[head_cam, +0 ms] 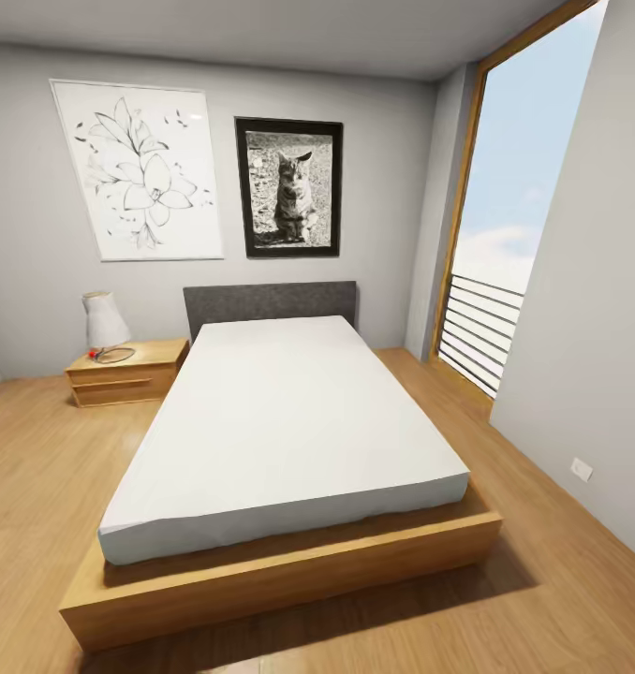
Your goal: In the bedroom, organize the workspace by keeping the computer under the desk, ensuring the monitor is on the desk, placing the keyboard on the desk next to the monitor, placing the mouse on the desk next to the keyboard, moving the folder from the swivel chair onto the desk next to the mouse, stacking the notebook on top of the folder with the pen on top of the notebook, and positioning the swivel chair next to the desk.
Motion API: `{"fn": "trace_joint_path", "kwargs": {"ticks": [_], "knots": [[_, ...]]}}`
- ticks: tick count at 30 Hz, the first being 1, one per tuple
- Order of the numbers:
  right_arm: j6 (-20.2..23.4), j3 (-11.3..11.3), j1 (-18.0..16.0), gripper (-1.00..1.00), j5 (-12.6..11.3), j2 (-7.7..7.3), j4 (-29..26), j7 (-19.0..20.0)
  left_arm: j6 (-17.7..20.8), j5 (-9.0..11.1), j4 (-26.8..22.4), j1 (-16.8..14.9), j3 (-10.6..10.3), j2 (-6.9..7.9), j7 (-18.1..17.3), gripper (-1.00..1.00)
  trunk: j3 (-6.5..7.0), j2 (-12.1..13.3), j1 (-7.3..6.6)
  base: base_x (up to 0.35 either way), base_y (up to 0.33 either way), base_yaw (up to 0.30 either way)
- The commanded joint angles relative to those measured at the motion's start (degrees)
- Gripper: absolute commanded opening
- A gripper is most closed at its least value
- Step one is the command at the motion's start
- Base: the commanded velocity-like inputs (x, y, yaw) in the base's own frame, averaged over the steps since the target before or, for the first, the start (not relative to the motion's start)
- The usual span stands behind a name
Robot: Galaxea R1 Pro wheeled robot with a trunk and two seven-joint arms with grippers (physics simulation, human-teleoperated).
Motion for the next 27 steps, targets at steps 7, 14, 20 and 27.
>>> {"fn": "trace_joint_path", "kwargs": {"ticks": [7,14,20,27], "knots": [[-2.3,-0.2,-0.3,1.00,0.4,2.17,-2.3,-0.9,-2.3,2.1,-2.1,-0.3,-0.1,-1.45,-0.1,1.00,1.23,2.8,-1.53,0.000,0.000,0.000],[-4.1,-0.2,-0.3,1.00,-0.4,1.60,-0.6,0.0,-0.6,-0.1,-1.4,-0.2,-0.5,-3.39,-0.2,1.00,2.49,5.6,-3.07,0.000,0.000,0.000],[-6.1,-0.2,-0.3,1.00,-0.4,1.47,-0.5,0.1,1.3,-0.5,-1.3,-0.2,-0.5,-3.42,-0.2,1.00,3.57,8.0,-4.39,0.000,0.000,0.000],[-8.3,-0.1,-0.3,1.00,-0.4,1.42,-0.5,0.1,3.1,-0.5,-1.3,-0.2,-0.5,-3.43,-0.2,1.00,4.82,10.8,-5.93,0.000,0.000,0.000]]}}
